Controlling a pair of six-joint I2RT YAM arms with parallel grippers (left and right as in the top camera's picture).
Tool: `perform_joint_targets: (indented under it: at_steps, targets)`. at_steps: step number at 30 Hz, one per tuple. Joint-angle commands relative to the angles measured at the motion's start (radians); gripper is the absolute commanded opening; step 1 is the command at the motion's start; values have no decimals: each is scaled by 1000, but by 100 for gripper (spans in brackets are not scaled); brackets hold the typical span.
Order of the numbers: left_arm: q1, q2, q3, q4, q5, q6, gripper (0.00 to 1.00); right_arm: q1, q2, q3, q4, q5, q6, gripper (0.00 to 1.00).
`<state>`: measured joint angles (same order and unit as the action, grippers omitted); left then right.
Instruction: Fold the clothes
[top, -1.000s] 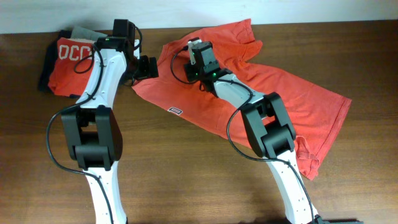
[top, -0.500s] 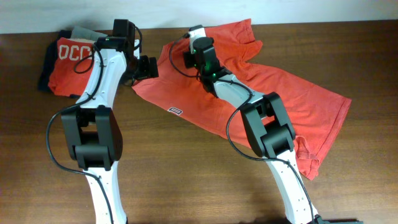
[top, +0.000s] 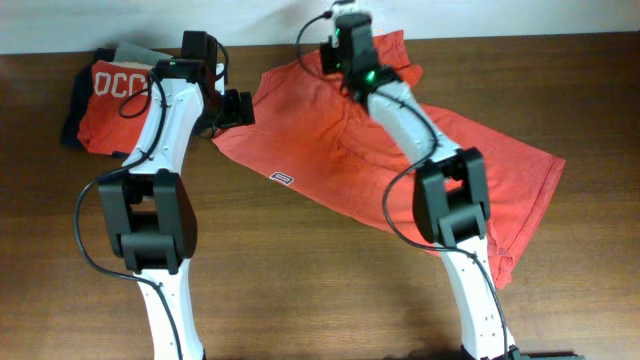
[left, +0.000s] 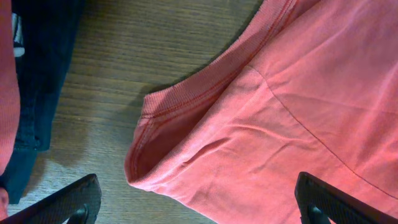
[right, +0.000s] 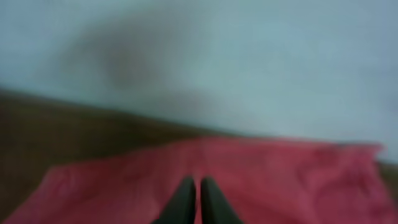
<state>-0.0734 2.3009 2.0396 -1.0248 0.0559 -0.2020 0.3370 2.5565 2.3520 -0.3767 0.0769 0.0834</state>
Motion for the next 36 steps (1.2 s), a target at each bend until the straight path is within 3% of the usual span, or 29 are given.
perform_joint_targets:
  at_steps: [1,8,13,16,28,31,36]
  targets:
    - [-2,-3,3,-1,8,9,99,4,-47,224,-241,-58,-1,15]
    - [-2,-3,3,-1,8,9,99,-48,-47,602,-864,-58,10,14]
    - [-2,-3,3,-1,8,9,99,-147,-47,741,-1159,-60,145,13]
    - [-2,-3,3,-1,8,9,99,-226,-47,792,-1297,-80,196,6]
    - [-2,-3,3,-1,8,9,99,-429,-143,758,-1323,-497,126,4]
    - [-2,-3,3,-1,8,9,99,-439,-239,679,-1323,-463,106,4]
    - [-2,-3,3,-1,8,9,99,-443,-534,346,-1323,-252,105,4]
